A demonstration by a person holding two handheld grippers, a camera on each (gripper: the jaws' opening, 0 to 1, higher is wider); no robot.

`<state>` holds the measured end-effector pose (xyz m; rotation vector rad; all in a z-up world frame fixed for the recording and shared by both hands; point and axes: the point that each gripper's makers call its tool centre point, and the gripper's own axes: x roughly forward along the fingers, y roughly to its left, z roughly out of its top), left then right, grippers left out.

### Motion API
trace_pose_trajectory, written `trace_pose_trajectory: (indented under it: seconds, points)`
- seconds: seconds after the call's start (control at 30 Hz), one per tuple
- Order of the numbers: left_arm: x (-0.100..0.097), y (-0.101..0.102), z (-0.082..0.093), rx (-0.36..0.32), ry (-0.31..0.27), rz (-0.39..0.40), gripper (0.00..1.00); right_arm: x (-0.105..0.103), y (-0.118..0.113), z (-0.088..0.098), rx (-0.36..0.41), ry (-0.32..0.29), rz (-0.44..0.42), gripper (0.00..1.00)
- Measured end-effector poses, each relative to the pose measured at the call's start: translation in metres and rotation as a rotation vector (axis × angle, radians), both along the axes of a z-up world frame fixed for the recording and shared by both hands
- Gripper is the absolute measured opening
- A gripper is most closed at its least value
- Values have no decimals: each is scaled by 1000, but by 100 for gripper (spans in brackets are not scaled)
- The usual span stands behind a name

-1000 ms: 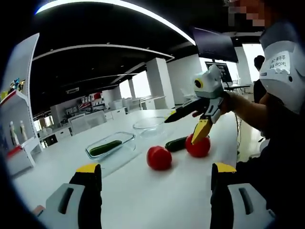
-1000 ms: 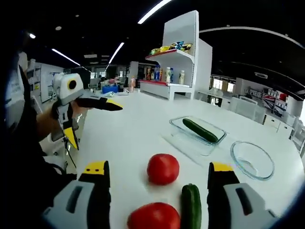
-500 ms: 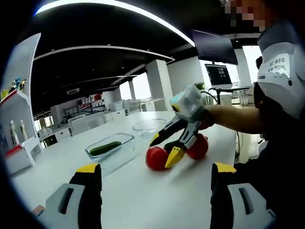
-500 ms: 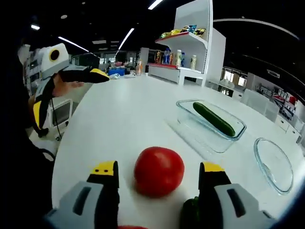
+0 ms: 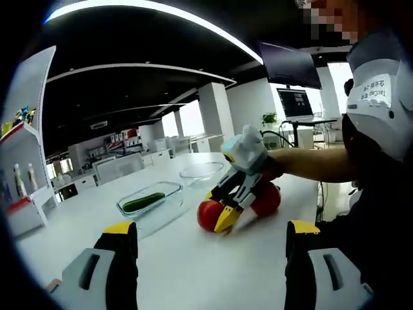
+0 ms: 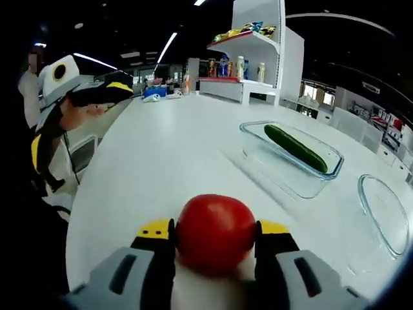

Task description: Sort the scattered tomatoes and cucumbers on the table and place them into their respective storage containers

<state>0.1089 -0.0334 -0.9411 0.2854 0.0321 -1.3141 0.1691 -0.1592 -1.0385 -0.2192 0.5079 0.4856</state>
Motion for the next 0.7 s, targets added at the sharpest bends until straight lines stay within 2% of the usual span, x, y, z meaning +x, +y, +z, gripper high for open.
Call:
trace_pose_trajectory:
  seconds: [0.2,0.47,0.7]
  points:
    - [-6,-3,-1,5,-2,-22,95,4,0,-4,-7,11,-10,47]
    - [-4,0,-1,5,-9,-12,95,4,-1,-3,-1,16,-48,45]
    - [-4,1,1,11,-19,-8,95,3,0,1,-36,8,-49,45]
